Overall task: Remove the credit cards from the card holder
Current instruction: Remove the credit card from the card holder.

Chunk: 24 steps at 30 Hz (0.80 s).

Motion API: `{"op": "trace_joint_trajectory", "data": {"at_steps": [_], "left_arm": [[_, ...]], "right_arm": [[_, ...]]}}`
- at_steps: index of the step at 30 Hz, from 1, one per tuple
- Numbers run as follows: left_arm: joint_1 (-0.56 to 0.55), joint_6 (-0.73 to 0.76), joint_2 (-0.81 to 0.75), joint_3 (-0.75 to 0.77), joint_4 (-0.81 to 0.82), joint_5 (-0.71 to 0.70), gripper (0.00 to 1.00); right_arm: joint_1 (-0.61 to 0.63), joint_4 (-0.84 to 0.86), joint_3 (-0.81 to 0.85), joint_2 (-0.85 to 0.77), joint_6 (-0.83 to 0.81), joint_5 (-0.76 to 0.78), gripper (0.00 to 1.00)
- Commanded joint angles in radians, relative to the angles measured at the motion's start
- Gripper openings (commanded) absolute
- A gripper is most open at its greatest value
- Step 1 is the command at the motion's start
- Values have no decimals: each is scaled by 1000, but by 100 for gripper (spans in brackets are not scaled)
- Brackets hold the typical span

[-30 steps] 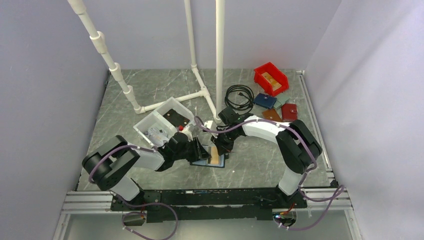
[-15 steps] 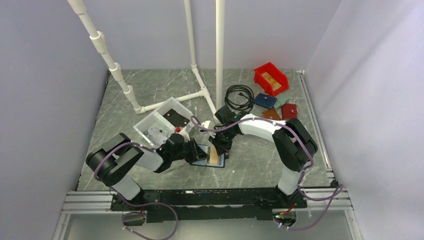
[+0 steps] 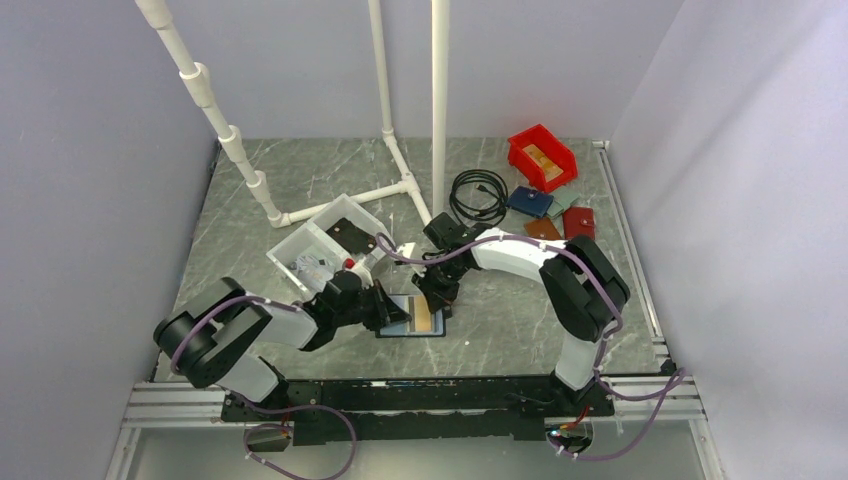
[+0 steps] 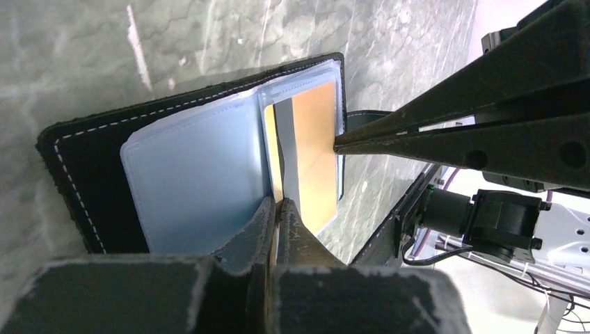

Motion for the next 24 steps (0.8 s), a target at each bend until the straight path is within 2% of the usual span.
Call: {"op": "trace_joint_trajectory", "data": {"at_steps": [1,15,24], "left_arm": [[18,38,-81,-34,-19,-6,0],[61,43,-111,-68,-41,29,0],[74,61,-156,-62,-123,21,0]], "right_arm": [[24,18,-23,93,-8,90,0],[26,4,-18,105,-18,76,6],[29,-5,-14,107,-20,72,9]]}}
